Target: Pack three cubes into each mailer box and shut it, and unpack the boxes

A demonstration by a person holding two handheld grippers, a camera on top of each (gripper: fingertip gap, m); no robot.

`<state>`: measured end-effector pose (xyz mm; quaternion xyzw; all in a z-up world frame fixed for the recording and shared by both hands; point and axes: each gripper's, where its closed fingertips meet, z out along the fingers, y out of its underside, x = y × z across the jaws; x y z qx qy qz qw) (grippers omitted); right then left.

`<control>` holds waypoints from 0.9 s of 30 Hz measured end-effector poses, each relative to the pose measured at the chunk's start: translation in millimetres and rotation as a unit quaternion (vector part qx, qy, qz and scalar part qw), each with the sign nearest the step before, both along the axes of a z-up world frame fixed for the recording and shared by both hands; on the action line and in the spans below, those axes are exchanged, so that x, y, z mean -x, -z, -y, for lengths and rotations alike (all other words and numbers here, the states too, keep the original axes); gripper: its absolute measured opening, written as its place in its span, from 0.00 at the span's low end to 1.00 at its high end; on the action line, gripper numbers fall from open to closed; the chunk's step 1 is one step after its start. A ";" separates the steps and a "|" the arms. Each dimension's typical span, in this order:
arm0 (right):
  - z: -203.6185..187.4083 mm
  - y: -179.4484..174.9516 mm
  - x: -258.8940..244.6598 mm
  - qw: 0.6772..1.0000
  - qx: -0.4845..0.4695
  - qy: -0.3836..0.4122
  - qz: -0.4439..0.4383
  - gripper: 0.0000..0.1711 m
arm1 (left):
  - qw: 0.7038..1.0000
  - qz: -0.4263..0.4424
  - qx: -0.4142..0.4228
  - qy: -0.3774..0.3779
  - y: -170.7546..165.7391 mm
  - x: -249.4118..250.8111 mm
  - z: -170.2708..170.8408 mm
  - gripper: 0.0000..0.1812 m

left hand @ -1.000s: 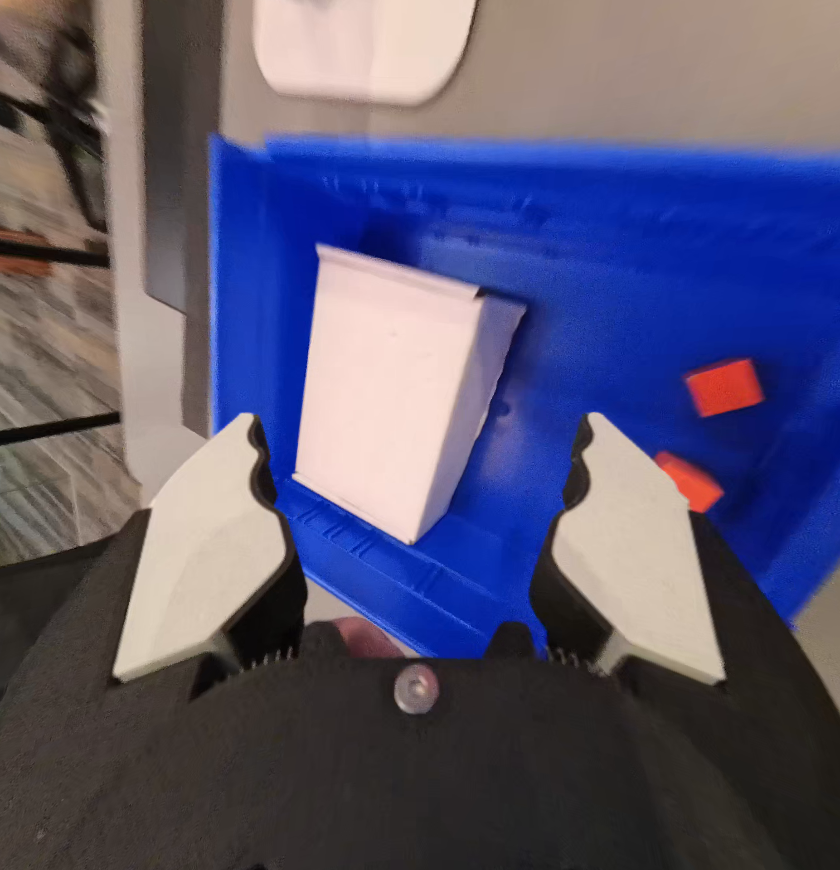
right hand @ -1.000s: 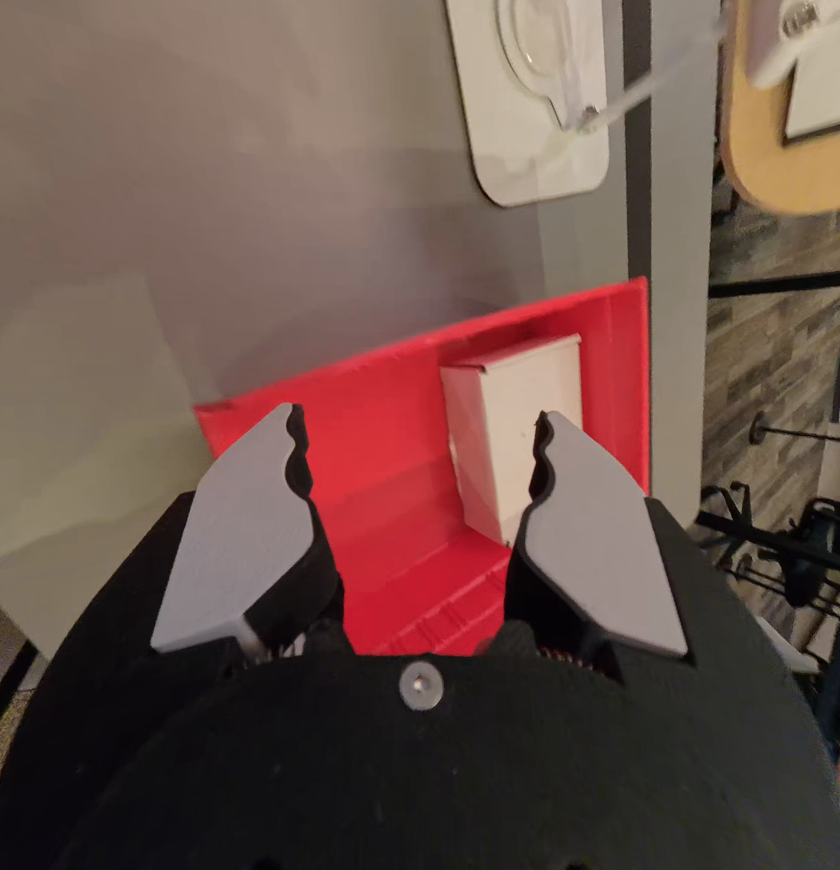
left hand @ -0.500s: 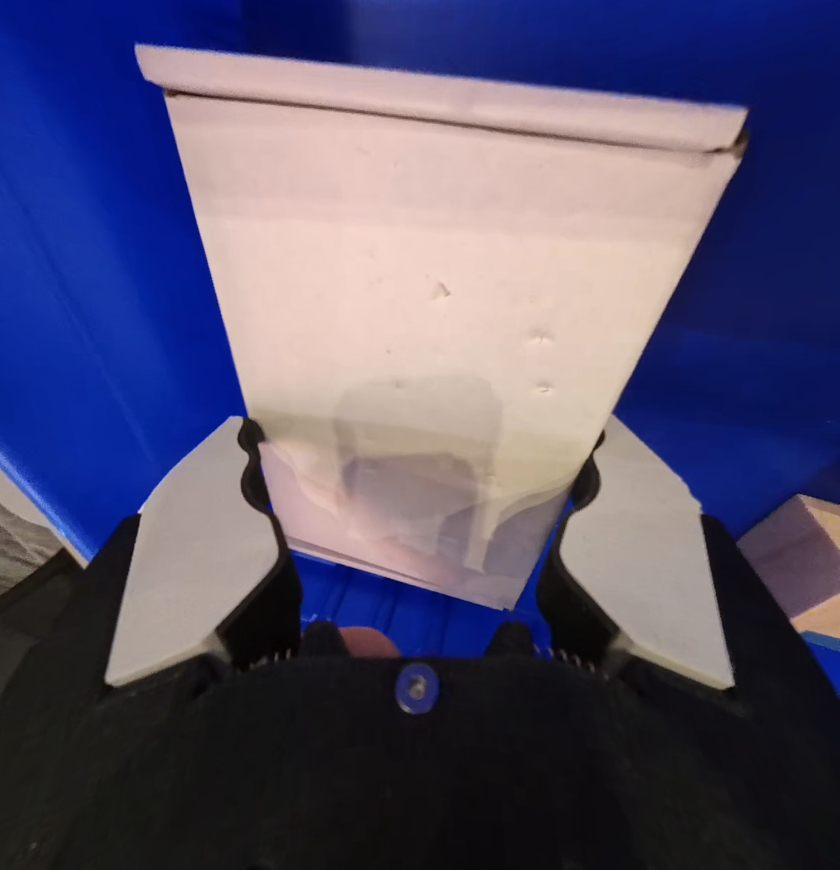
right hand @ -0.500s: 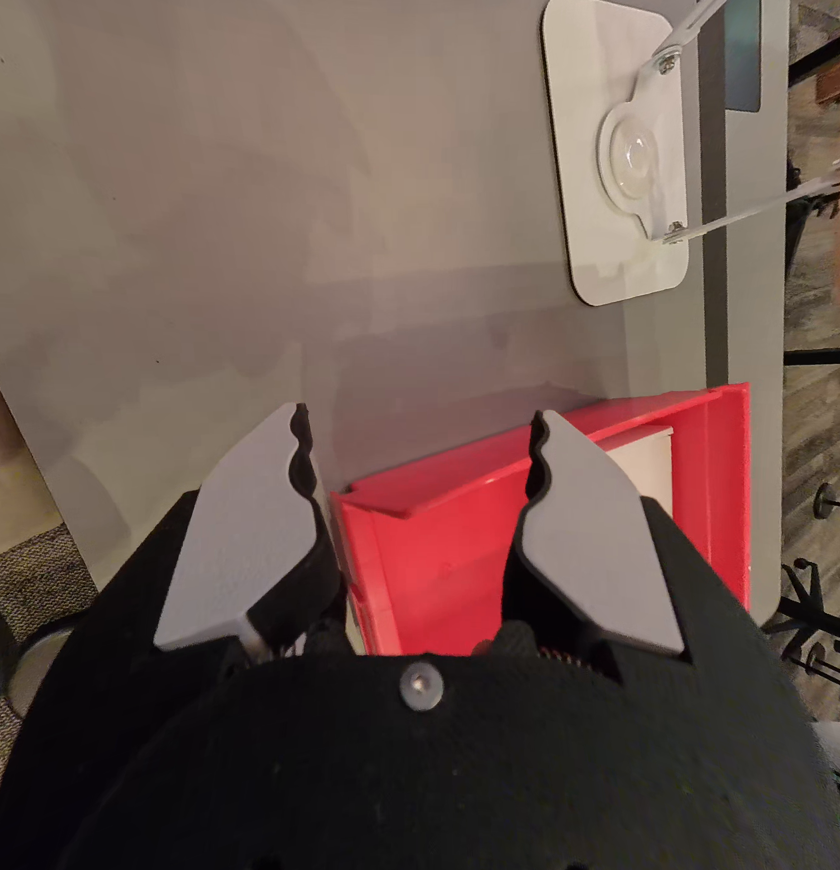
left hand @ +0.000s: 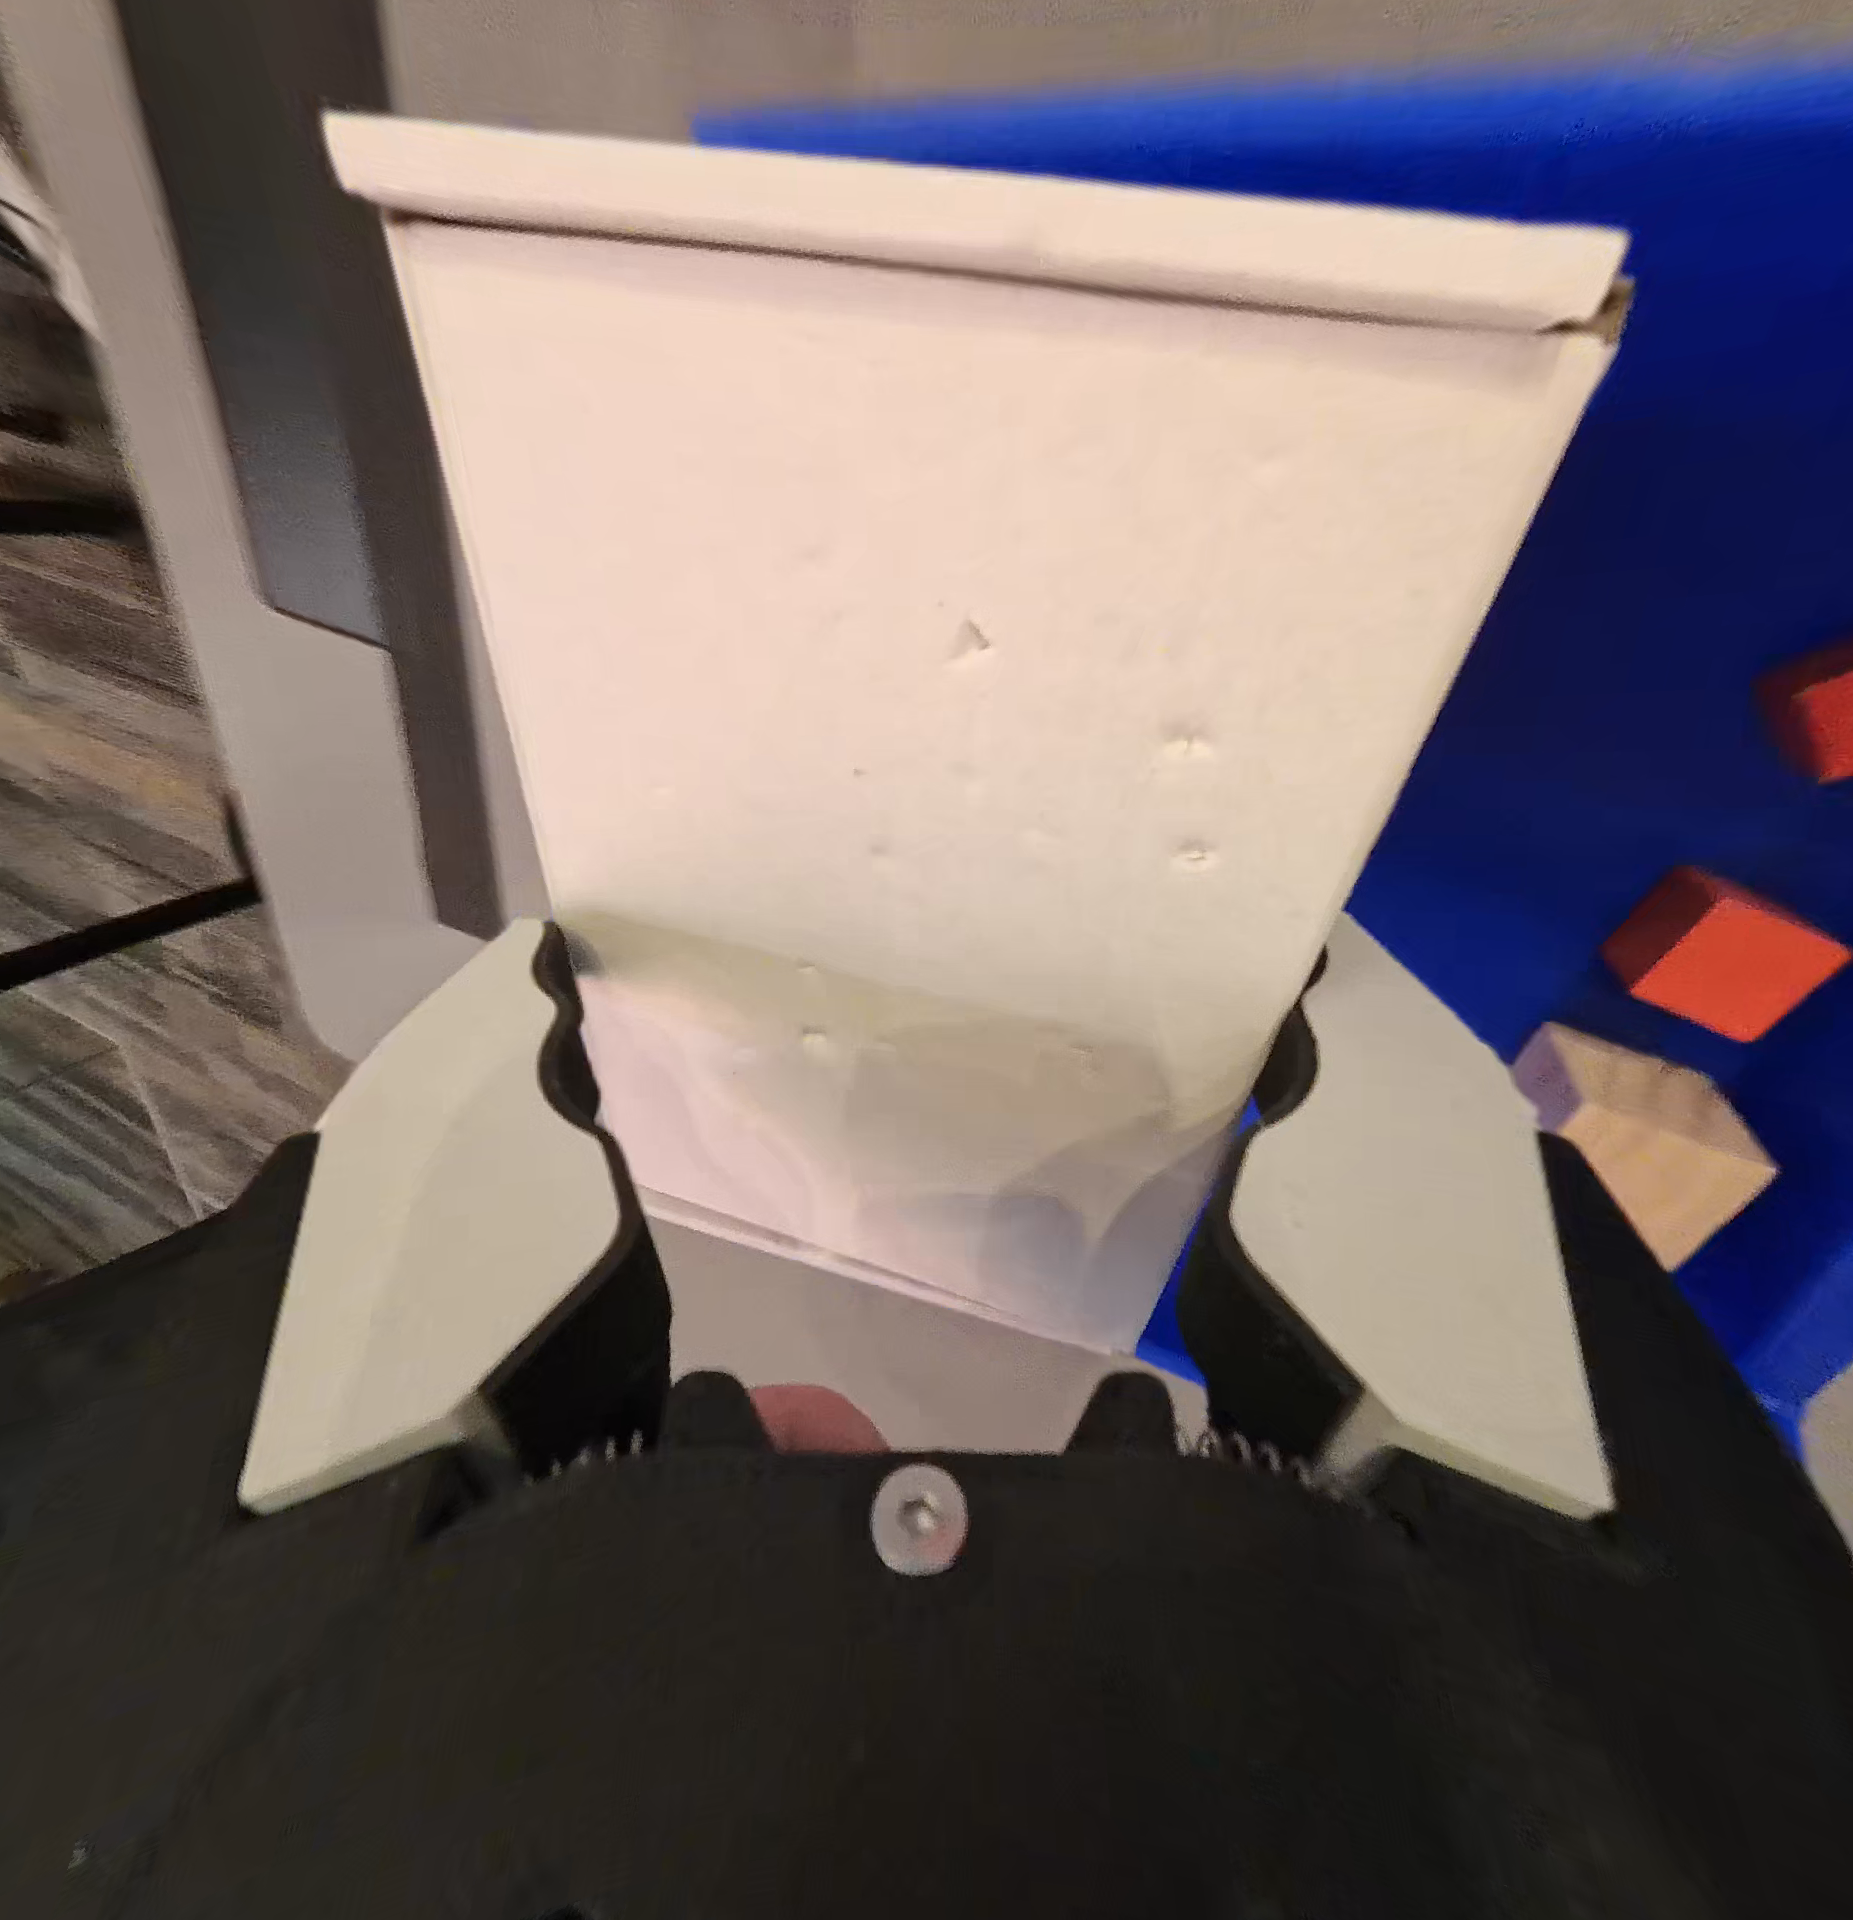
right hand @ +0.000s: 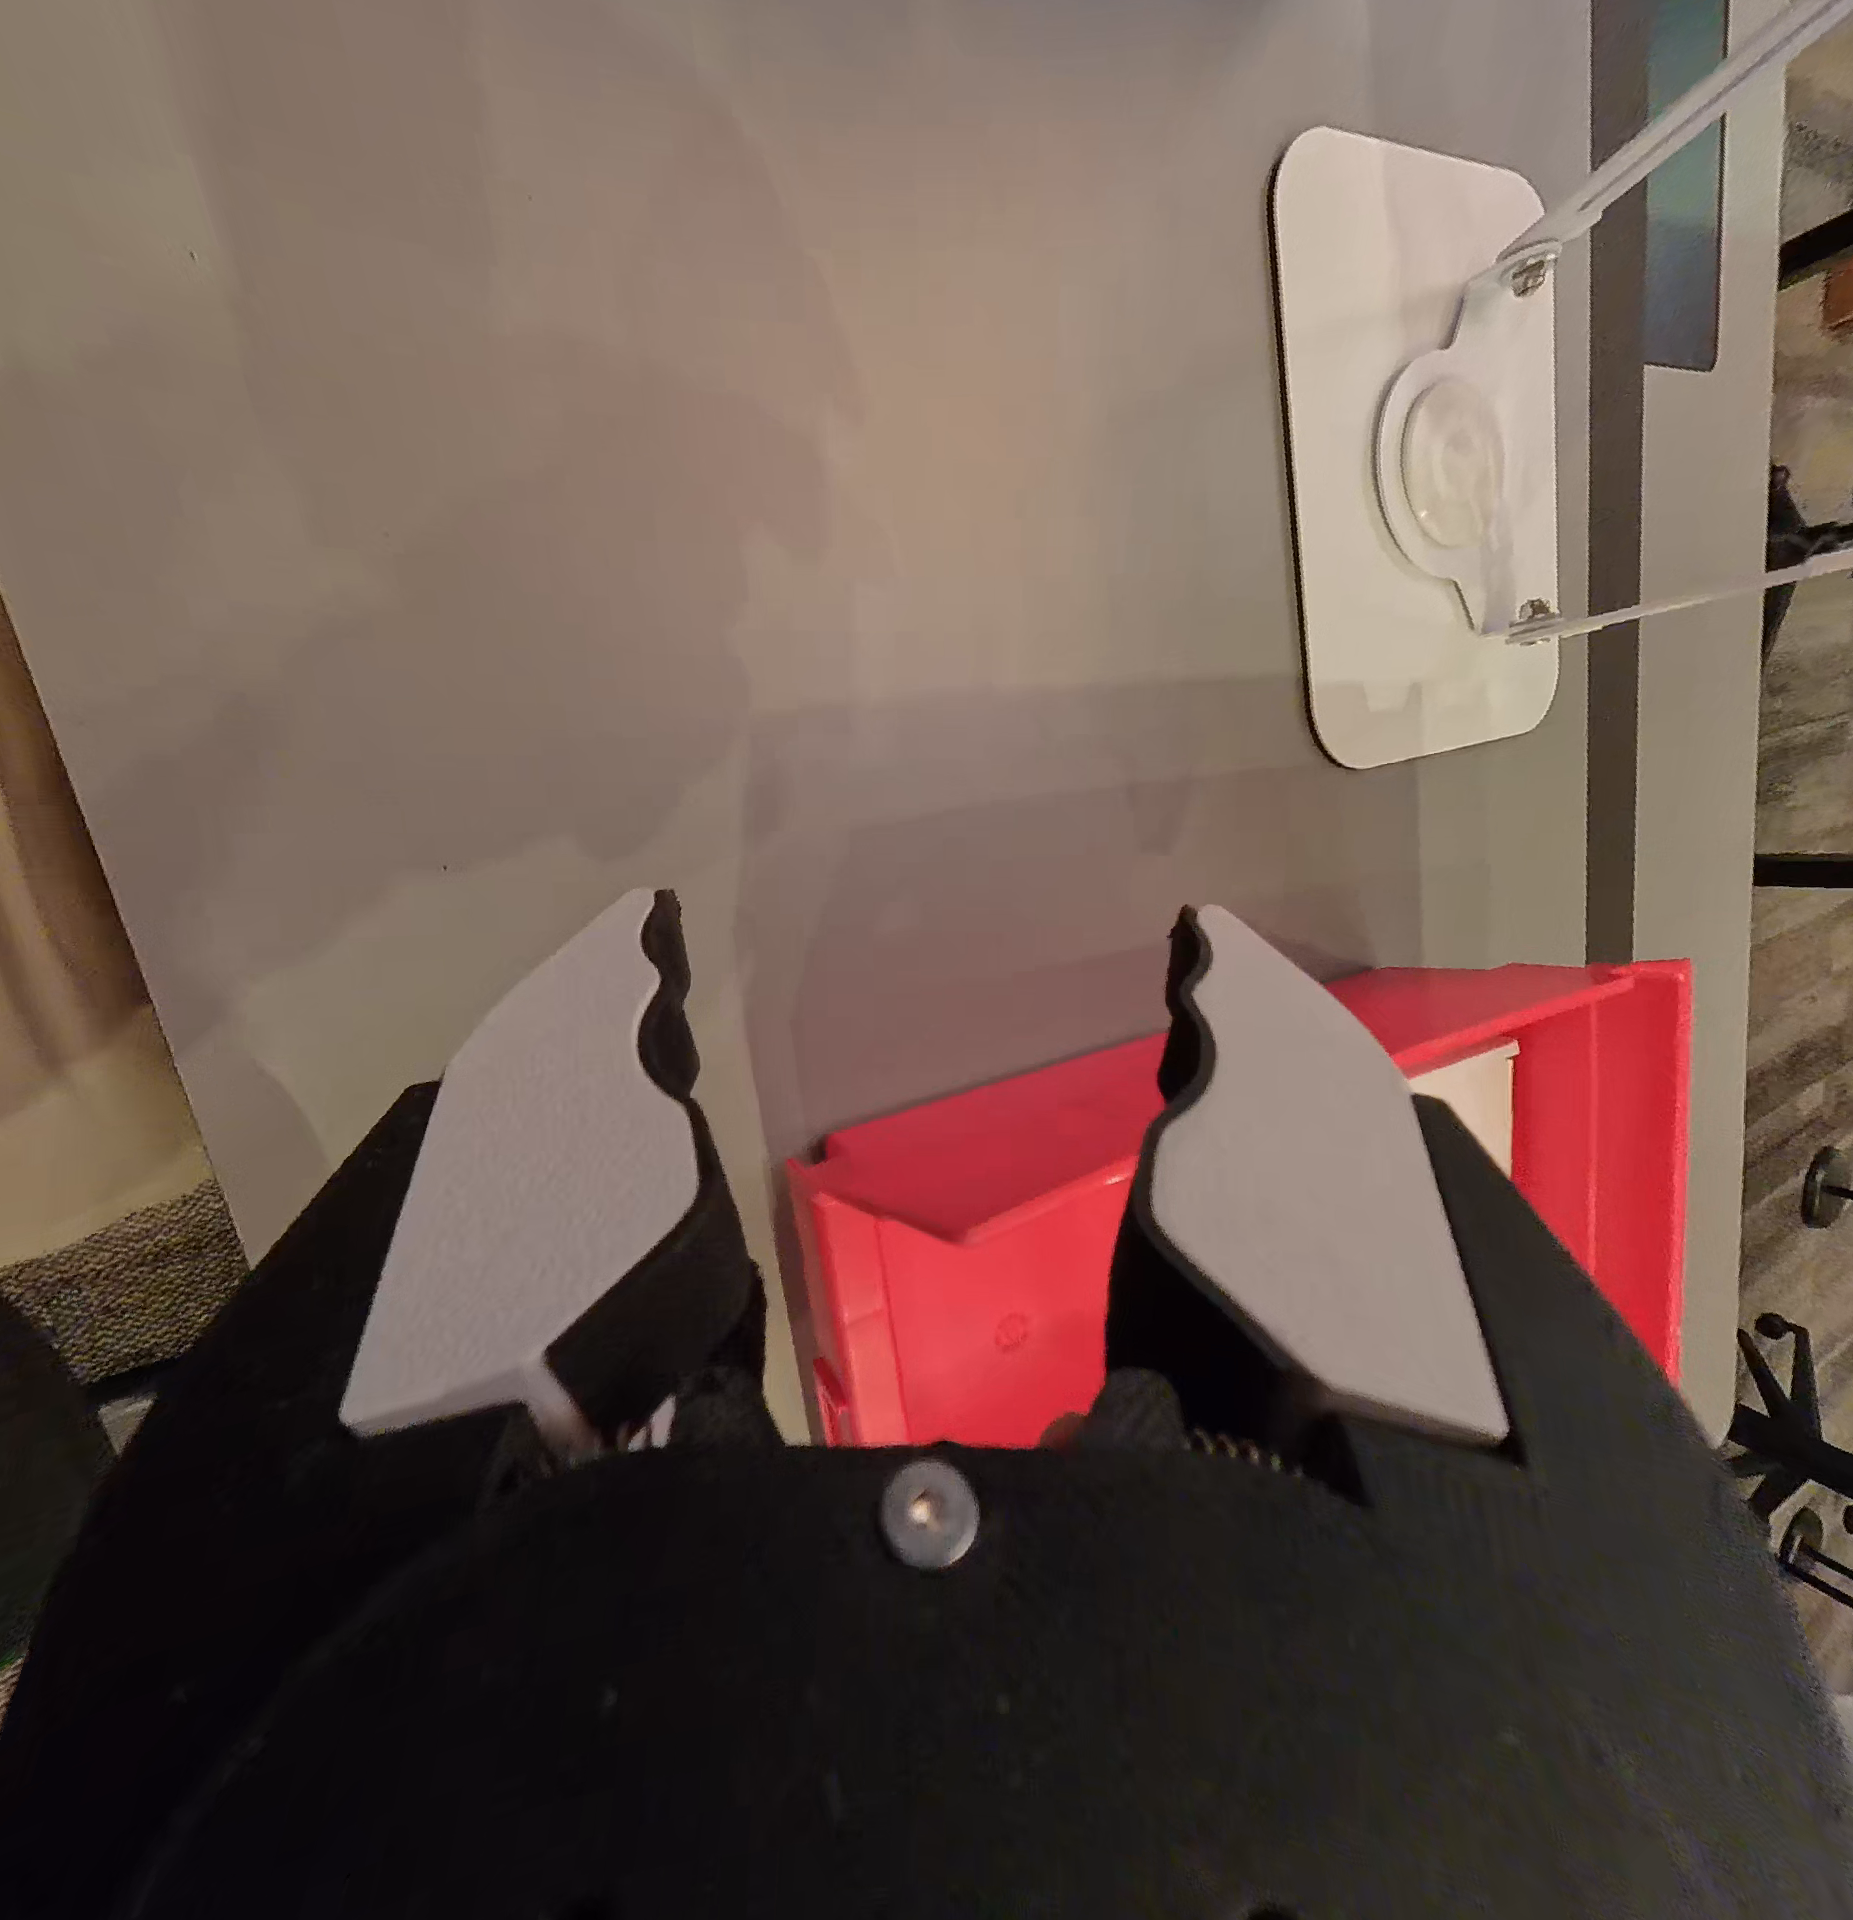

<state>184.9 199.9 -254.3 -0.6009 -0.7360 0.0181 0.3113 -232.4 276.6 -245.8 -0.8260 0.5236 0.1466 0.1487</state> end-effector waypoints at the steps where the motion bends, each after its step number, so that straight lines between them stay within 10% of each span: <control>1: 0.6 -2.5 1.5 1.000 -0.004 0.000 -0.004 0.52 | 1.000 0.005 -0.016 0.003 -14.3 -10.4 -0.1 0.69; 12: 13.3 -29.6 10.9 0.997 -0.051 -0.001 -0.061 0.54 | 0.990 0.067 -0.010 0.121 -61.4 -201.7 22.7 0.69; 27: 6.0 16.7 18.8 0.979 -0.202 0.012 0.018 0.59 | 0.966 0.061 0.226 0.112 73.6 -319.6 50.9 0.69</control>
